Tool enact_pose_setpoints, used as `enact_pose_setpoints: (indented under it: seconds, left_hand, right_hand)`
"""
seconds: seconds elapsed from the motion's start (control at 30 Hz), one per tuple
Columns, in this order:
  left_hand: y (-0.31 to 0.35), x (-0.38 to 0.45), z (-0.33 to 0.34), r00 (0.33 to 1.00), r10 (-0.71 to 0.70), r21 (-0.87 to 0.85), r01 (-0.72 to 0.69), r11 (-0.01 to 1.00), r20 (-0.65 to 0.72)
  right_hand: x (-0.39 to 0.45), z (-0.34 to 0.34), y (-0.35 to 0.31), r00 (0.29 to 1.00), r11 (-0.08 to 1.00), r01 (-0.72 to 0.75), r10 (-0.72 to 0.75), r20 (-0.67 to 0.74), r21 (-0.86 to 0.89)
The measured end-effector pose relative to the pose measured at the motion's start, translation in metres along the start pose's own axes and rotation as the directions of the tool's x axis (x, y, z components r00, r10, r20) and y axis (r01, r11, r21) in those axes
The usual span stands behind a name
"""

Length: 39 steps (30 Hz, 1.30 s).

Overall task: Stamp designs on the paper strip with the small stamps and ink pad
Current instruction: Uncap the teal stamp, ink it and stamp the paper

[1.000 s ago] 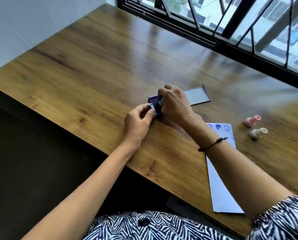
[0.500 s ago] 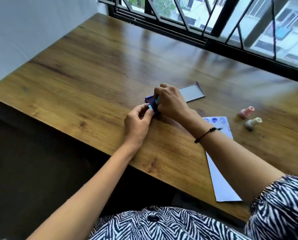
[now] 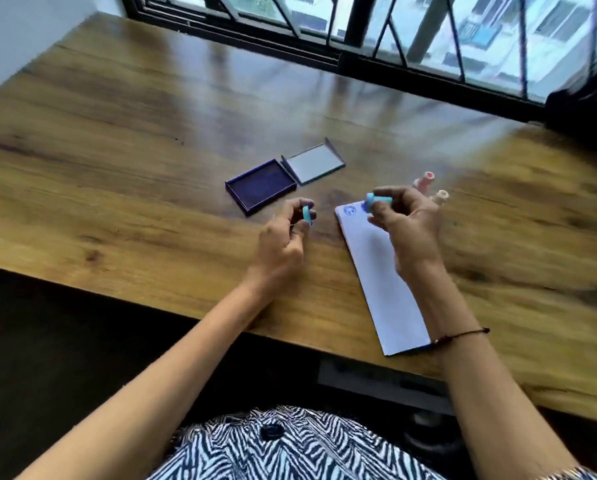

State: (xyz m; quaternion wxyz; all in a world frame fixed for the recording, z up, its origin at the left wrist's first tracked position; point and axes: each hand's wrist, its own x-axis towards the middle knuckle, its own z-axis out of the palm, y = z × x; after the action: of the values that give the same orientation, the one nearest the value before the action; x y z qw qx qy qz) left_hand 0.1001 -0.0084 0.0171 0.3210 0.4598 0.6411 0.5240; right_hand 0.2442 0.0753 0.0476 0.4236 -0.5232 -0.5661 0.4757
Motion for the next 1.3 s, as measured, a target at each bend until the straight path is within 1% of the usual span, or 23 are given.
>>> enact_pose_setpoints:
  seconds: [0.07,0.17,0.2,0.27,0.33,0.43,0.57,0.7,0.87,0.93,1.0,1.17,1.3]
  left_hand:
    - [0.005,0.007,0.008,0.992,0.064,0.128,-0.078,0.989,0.109]
    - [0.01,0.019,0.016,0.974,0.094,0.249,-0.145,0.958,0.204]
    - [0.011,0.024,0.017,0.969,0.094,0.276,-0.157,0.948,0.229]
    - [0.01,0.031,0.018,0.966,0.087,0.335,-0.168,0.927,0.244]
    - [0.007,0.036,0.018,0.966,0.07,0.36,-0.159,0.919,0.248]
    - [0.004,0.035,0.019,0.963,0.074,0.333,-0.161,0.929,0.26]
    - [-0.001,0.034,0.02,0.963,0.09,0.321,-0.171,0.932,0.253]
    - [-0.004,0.035,0.02,0.963,0.118,0.311,-0.192,0.931,0.241]
    - [-0.008,0.037,0.021,0.966,0.121,0.331,-0.193,0.923,0.227]
    - [-0.009,0.037,0.021,0.969,0.109,0.328,-0.179,0.928,0.221]
    - [-0.01,0.037,0.022,0.97,0.107,0.329,-0.177,0.928,0.22]
    - [-0.008,0.038,0.023,0.973,0.108,0.327,-0.172,0.929,0.206]
    - [-0.008,0.037,0.023,0.973,0.116,0.328,-0.178,0.928,0.201]
  right_hand:
    - [0.0,0.003,0.006,0.999,0.983,0.045,-0.04,0.035,-0.177]
    - [-0.002,0.01,0.012,0.989,0.896,0.15,-0.13,0.075,-0.419]
    - [-0.003,0.01,0.013,0.984,0.861,0.177,-0.158,0.079,-0.478]
    - [-0.005,0.013,0.013,0.977,0.816,0.211,-0.19,0.096,-0.538]
    - [-0.005,0.014,0.014,0.976,0.788,0.217,-0.19,0.107,-0.576]
    - [-0.001,0.014,0.014,0.975,0.744,0.222,-0.175,0.137,-0.63]
    - [0.001,0.015,0.011,0.959,0.642,0.282,-0.166,0.23,-0.713]
    - [0.0,0.018,0.006,0.946,0.563,0.323,-0.168,0.277,-0.76]
    - [-0.004,0.029,0.007,0.926,0.347,0.376,-0.163,0.34,-0.859]
    - [-0.005,0.033,0.006,0.92,0.288,0.389,-0.166,0.354,-0.875]
    - [-0.003,0.035,0.003,0.915,0.266,0.399,-0.167,0.366,-0.877]
    - [0.0,0.036,0.0,0.908,0.294,0.418,-0.162,0.386,-0.86]
    - [0.0,0.037,0.001,0.904,0.287,0.427,-0.14,0.403,-0.858]
